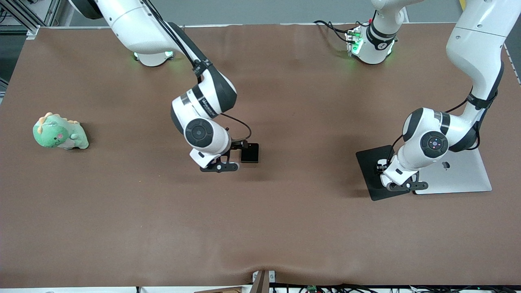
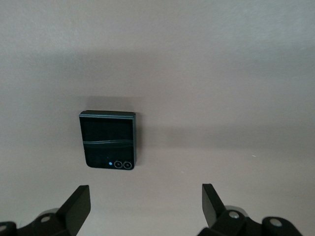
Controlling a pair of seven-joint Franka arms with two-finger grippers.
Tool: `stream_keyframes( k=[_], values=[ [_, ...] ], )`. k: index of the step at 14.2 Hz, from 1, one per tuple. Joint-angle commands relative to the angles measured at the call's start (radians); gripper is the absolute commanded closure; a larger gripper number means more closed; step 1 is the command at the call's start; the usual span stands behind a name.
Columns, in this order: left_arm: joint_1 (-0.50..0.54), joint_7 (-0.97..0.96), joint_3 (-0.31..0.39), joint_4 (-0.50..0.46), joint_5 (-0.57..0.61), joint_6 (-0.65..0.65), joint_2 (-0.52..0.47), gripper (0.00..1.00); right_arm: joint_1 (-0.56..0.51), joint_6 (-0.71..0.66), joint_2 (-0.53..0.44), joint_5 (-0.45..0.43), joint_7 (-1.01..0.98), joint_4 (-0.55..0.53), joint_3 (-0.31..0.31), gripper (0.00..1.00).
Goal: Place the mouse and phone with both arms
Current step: 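Lower the mouse onto the pad while the right gripper grasps the phone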
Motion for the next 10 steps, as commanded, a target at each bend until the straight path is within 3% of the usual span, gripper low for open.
stream_keyframes(
  k=[1, 5, 10],
  values=[
    [0.027, -0.003, -0.006, -0.004, 0.045, 0.031, 0.015, 0.63, 0.022, 0.058, 0.048, 0.025, 0.017, 0.027, -0.009, 0.0],
    [0.028, -0.003, -0.006, 0.005, 0.056, 0.05, 0.04, 0.63, 0.05, 0.178, 0.12, 0.028, 0.077, 0.027, -0.009, 0.0],
    [0.028, -0.003, -0.006, 0.008, 0.058, 0.067, 0.06, 0.57, 0.078, 0.199, 0.171, 0.083, 0.105, 0.048, -0.009, 0.0]
  ],
)
